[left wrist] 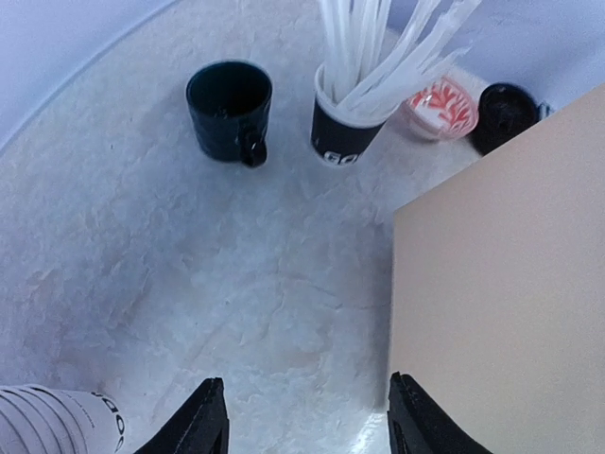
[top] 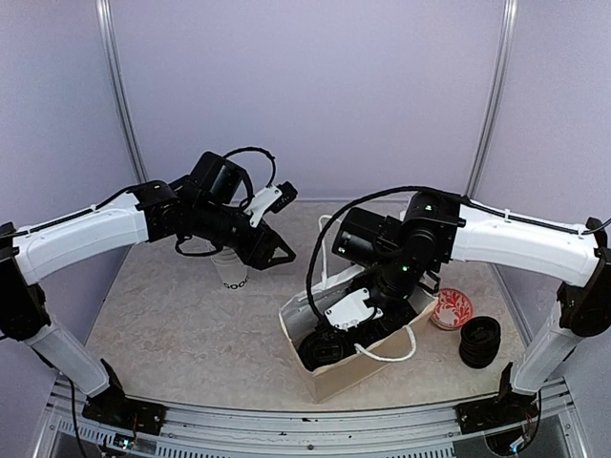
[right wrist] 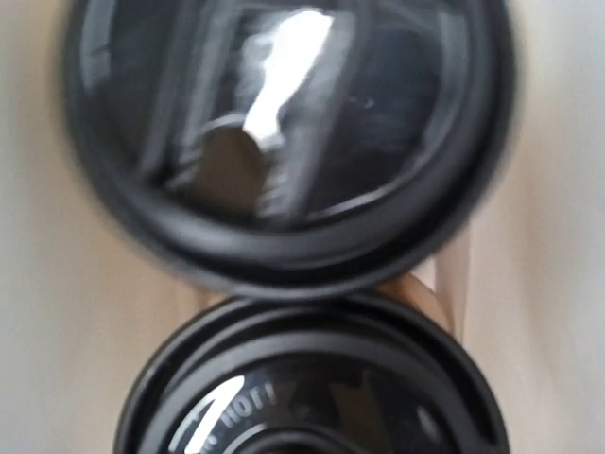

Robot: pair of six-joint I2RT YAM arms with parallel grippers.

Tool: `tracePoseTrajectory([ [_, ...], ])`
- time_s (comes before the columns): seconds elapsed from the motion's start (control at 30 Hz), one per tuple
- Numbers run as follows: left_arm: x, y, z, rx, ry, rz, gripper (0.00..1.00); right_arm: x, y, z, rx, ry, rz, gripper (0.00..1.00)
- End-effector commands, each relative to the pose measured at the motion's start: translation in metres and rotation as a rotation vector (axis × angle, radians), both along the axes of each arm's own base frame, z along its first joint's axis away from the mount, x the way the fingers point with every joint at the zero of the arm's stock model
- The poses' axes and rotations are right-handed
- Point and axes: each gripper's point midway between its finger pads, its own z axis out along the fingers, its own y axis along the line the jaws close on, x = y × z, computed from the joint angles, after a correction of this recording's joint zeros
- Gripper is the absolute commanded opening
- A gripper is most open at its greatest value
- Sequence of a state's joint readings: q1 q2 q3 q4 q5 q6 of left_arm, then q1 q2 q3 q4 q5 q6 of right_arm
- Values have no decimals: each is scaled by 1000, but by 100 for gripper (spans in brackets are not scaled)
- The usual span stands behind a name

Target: Pack the takeout coffee

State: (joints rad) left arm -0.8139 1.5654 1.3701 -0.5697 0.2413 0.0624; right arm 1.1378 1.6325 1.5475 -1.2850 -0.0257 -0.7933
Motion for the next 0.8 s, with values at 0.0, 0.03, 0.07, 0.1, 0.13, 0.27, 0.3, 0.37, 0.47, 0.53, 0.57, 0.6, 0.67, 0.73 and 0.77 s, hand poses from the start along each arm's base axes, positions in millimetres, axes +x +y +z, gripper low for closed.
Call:
tracePoseTrajectory([
  [0.0, -26, -14, 68, -181, -40, -68, 58, -1, 1, 10, 22, 12, -26, 70],
  [0.03, -31, -17, 74, -195, -42, -83, 59, -1, 2, 10, 23, 17, -26, 70],
  [0.07, -36, -20, 78, -207, -42, -99, 59, -3, 2, 9, 22, 26, -23, 70],
  [0.1, -40, -22, 81, -213, -41, -111, 59, -3, 3, 9, 24, 29, -22, 71],
  [0.13, -43, -24, 83, -216, -40, -122, 59, -4, 3, 9, 25, 33, -21, 71],
  [0.27, -54, -32, 87, -248, -6, -150, 60, -5, 6, 10, 35, 40, -17, 71],
  [0.3, -56, -34, 89, -255, -7, -154, 60, -4, 7, 10, 37, 39, -17, 72],
  [0.37, -60, -38, 93, -274, -12, -167, 61, -4, 8, 14, 48, 34, -16, 72],
  [0.47, -64, -47, 101, -302, -29, -190, 61, -2, 10, 19, 62, 21, -17, 72],
  [0.53, -65, -54, 105, -318, -34, -213, 62, 0, 11, 22, 70, 13, -18, 72],
  [0.57, -64, -58, 104, -317, -34, -220, 62, 1, 11, 23, 72, 6, -16, 72],
  [0.6, -62, -62, 103, -314, -37, -223, 63, 2, 12, 26, 78, -2, -17, 72],
  [0.67, -56, -71, 100, -303, -34, -227, 63, 4, 12, 29, 87, -14, -17, 72],
  [0.73, -54, -81, 98, -302, -29, -252, 63, 5, 13, 31, 92, -24, -19, 72],
  [0.77, -52, -85, 97, -303, -28, -260, 63, 6, 13, 32, 94, -30, -21, 72],
])
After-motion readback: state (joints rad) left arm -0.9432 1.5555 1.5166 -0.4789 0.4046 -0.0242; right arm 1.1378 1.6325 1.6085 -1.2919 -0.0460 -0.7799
